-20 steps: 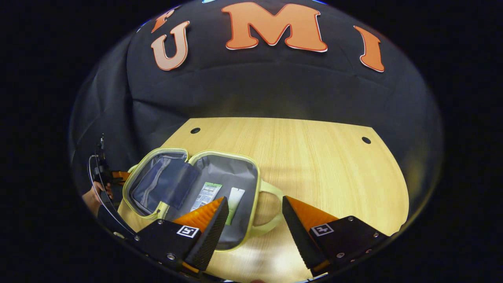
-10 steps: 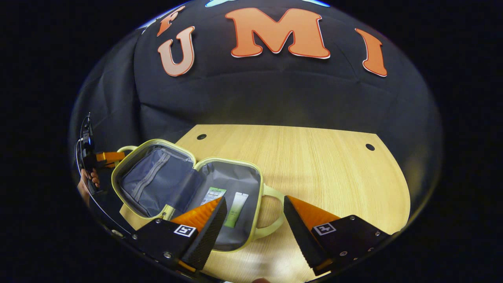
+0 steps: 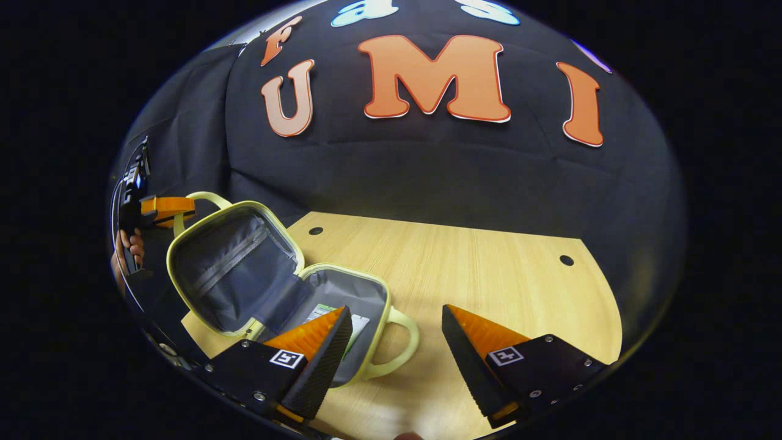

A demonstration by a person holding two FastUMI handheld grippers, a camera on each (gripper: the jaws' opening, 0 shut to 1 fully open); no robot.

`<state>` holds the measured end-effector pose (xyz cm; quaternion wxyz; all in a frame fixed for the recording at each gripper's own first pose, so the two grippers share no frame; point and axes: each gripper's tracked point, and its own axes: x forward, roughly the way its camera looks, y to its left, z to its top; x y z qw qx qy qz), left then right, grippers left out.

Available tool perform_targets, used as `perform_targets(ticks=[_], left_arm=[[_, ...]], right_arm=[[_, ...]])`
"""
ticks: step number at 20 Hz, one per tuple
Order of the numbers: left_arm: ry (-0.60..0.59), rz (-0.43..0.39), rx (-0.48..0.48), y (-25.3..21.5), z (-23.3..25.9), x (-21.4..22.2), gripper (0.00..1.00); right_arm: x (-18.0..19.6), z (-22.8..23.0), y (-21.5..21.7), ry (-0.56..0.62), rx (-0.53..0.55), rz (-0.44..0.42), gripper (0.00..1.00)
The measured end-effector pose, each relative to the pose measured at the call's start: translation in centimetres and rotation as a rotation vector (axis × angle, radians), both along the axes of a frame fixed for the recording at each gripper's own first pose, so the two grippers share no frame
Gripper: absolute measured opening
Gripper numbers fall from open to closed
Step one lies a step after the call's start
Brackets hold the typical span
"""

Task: First open the suitcase, pack the skin care products into it, and then close the suitcase.

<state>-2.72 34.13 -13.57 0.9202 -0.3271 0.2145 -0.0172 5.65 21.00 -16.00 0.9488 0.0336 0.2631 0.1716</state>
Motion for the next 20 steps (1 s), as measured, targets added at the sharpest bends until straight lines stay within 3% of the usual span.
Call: perform_targets(ticks=[5, 10, 13, 20], left_arm=[[-0.032, -0.075, 0.01, -7.1, 2.4, 1.5, 0.12], [-0.021, -0.203, 0.025, -16.2, 2.8, 2.1, 0.12], [0.009, -0.274, 0.015, -21.3, 1.5, 2.1, 0.12], [0.128, -0.378, 0.103, -30.5, -4.3, 1.7, 0.12]], right_arm=[[1.2, 0.6, -2.8, -0.044, 0.005, -0.002, 0.94], [2.9, 1.9, -5.4, -0.079, 0.034, -0.015, 0.94], [3.0, 1.6, -7.1, -0.095, 0.035, -0.022, 0.94], [2.7, 1.5, -11.3, -0.102, 0.043, -0.017, 0.94]])
